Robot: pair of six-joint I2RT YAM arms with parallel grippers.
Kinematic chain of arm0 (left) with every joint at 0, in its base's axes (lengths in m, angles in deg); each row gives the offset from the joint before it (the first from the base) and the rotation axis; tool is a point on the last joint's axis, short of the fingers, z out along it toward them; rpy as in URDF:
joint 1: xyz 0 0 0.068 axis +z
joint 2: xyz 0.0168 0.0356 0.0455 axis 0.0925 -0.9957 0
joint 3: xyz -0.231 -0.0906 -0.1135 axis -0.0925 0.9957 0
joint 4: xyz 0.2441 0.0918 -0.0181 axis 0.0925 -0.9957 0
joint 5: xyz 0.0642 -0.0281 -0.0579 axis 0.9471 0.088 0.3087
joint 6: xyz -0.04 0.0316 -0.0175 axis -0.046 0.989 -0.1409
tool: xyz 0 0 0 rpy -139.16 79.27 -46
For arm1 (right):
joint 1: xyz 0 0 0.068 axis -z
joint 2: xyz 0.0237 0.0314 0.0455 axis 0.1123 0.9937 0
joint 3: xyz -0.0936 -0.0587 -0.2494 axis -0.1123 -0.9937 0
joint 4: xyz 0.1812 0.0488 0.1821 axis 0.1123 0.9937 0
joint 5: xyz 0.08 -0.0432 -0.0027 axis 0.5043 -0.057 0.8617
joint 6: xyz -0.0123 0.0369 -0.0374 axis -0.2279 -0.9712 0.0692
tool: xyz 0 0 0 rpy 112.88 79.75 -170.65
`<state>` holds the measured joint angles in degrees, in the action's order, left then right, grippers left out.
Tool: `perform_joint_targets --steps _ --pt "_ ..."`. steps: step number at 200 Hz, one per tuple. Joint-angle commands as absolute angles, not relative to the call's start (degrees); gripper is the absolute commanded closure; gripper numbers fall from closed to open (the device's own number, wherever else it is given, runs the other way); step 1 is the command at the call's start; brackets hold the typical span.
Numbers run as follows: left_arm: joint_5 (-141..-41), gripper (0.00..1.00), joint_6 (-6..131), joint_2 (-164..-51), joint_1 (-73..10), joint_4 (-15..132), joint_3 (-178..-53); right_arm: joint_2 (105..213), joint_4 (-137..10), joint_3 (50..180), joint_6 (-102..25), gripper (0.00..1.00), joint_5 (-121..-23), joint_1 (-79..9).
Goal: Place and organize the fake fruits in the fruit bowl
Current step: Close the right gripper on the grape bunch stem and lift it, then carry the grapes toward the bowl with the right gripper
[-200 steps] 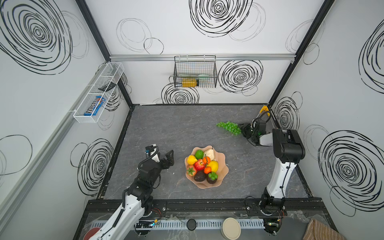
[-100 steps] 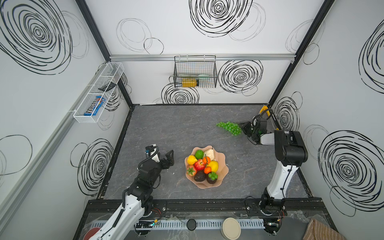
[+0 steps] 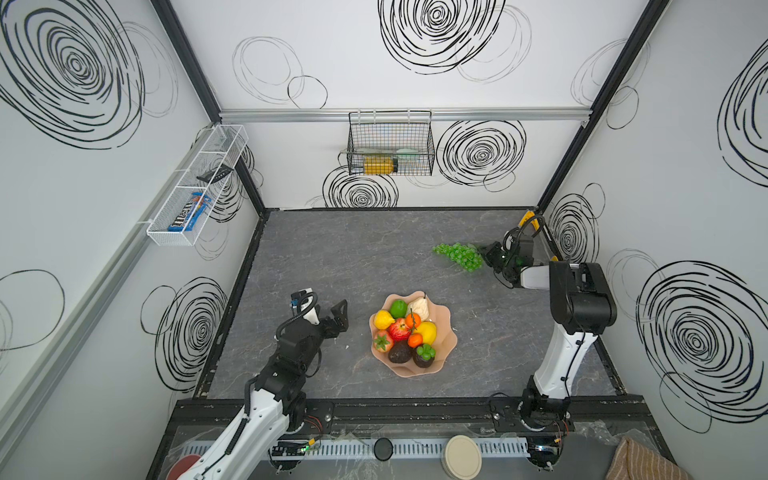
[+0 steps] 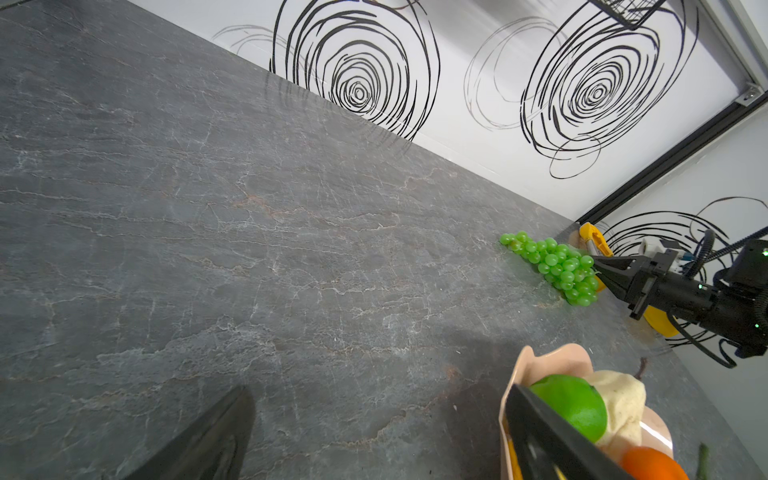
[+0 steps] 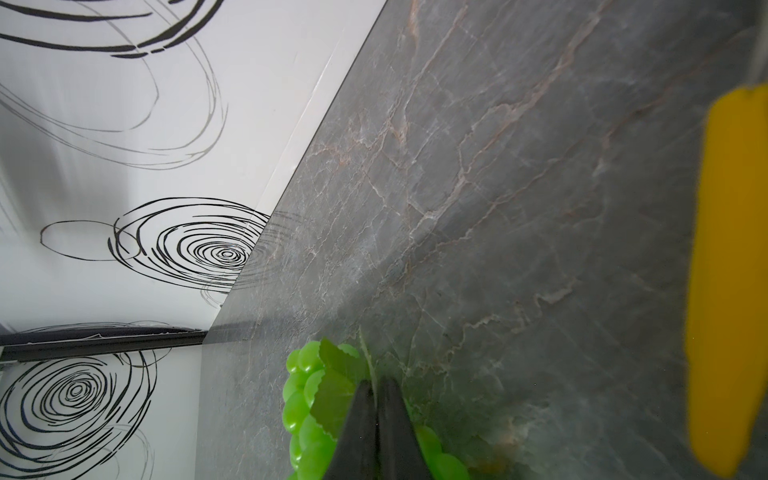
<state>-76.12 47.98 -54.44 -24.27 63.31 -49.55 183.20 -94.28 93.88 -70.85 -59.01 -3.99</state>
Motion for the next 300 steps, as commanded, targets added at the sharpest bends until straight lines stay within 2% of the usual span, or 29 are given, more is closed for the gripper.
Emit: perform_joint_targets --steps 1,51,96,162,195,251,300 --pt "-76.3 0.01 48.0 -54.2 -23.9 66.6 -49.3 179.5 -93.8 93.7 -70.3 0.95 -59.1 -4.4" --pt "-76.3 0.01 48.0 -54.2 -23.9 66.6 -49.2 173.4 -92.3 91.9 -69.7 1.00 -59.0 -4.6" --pt "-76.3 0.01 48.1 -54.3 -23.9 66.7 -49.3 166.1 -87.0 91.8 -66.8 1.00 -58.7 -5.7" --pt "-76.3 0.01 48.0 -54.5 -23.8 66.8 -49.2 149.7 -73.8 90.3 -60.5 1.00 -57.9 -9.2" --pt "-76.3 0.01 48.0 -54.6 -23.8 67.0 -49.2 142.2 -67.5 89.2 -58.3 1.00 -53.3 -9.8" --pt "-76.3 0.01 48.0 -55.0 -23.7 67.3 -49.1 130.0 -59.0 87.8 -53.6 1.00 -50.4 -15.8" --pt "-76.4 0.01 48.1 -55.3 -23.5 67.7 -48.9 124.5 -56.3 86.3 -54.7 1.00 -50.4 -21.6"
